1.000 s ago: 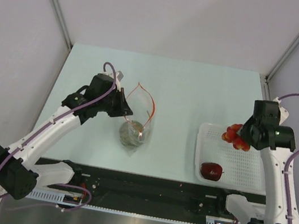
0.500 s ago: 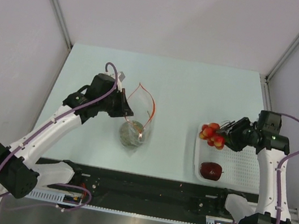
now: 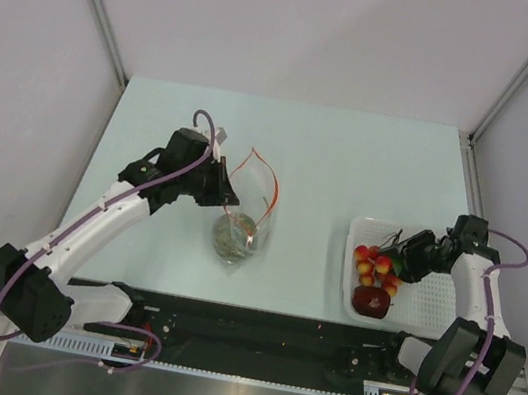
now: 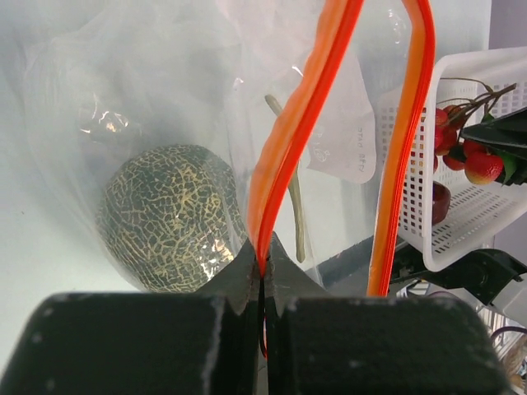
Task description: Open the zip-top bag and remove the fake food
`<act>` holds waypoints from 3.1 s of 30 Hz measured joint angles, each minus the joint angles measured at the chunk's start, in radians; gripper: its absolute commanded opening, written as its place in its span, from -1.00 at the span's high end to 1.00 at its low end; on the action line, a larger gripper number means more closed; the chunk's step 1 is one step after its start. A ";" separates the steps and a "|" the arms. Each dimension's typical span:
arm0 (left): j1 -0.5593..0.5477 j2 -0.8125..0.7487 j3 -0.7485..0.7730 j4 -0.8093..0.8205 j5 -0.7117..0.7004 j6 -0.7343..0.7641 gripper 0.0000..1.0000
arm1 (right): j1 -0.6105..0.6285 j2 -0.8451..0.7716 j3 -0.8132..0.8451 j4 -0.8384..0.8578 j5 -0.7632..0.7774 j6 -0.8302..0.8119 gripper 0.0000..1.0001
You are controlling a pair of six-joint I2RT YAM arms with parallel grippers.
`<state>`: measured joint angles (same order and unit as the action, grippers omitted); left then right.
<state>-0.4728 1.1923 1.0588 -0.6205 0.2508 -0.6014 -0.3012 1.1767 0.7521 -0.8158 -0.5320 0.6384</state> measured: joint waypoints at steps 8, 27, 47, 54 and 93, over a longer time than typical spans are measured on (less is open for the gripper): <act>0.000 0.002 0.015 -0.014 0.001 0.010 1.00 | -0.097 0.085 0.002 0.023 0.047 -0.100 0.63; 0.001 -0.048 -0.019 -0.013 0.007 -0.002 1.00 | 0.046 -0.024 0.097 -0.129 0.246 -0.193 -1.00; 0.001 -0.082 -0.036 0.010 0.005 -0.003 1.00 | 0.568 -0.151 0.360 -0.249 0.438 -0.088 -0.95; 0.001 -0.095 -0.036 0.009 0.011 -0.005 1.00 | 0.927 -0.014 0.544 -0.103 0.531 -0.024 -0.79; 0.002 -0.108 -0.186 0.186 0.131 -0.096 1.00 | 1.258 0.798 1.184 -0.274 0.847 -0.114 0.55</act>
<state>-0.4709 1.0847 0.8730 -0.4343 0.3820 -0.6971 0.9573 1.9743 1.9362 -1.0901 0.3153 0.5247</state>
